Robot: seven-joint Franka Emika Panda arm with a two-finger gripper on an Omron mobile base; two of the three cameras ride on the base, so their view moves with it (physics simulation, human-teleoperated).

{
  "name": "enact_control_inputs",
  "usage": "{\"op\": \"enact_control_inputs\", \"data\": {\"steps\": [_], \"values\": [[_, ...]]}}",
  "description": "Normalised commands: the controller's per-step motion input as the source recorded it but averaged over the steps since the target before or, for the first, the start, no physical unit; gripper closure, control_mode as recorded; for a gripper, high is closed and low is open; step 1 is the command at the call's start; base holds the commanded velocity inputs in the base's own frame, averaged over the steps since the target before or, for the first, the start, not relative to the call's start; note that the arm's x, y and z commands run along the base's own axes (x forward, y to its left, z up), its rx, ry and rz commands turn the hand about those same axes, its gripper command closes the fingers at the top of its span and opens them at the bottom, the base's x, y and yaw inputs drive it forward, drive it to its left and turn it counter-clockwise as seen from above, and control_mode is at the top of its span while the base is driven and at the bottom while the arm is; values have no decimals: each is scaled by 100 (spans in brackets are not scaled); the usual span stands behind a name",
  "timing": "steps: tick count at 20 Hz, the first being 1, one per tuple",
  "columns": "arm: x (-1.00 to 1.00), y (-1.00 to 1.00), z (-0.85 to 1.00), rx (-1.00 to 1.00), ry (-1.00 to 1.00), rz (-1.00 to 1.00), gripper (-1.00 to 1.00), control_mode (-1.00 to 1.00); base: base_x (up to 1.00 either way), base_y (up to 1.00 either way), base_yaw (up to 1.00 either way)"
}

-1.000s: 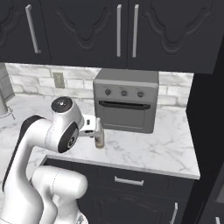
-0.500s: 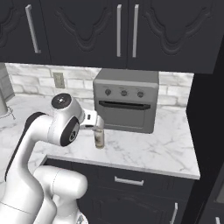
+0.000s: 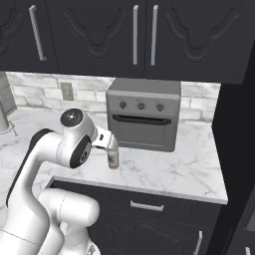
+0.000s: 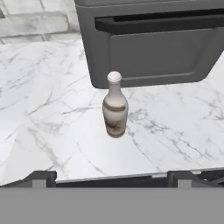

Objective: Move the drinks to the dining counter.

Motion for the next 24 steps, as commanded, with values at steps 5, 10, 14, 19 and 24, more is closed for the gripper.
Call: {"op": "enact_control_inputs", "data": {"steps": [5, 10, 14, 19, 24], "values": [[11, 5, -2, 0, 18, 0, -100, -100, 0, 0, 0], [31, 0, 0, 0, 14, 0, -100, -100, 0, 0, 0], [7, 0, -11, 0, 0, 0, -100, -100, 0, 0, 0], [0, 0, -33, 0, -7, 0, -100, -100, 0, 0, 0], [17, 0, -16, 0, -5, 0, -100, -100, 0, 0, 0]]}}
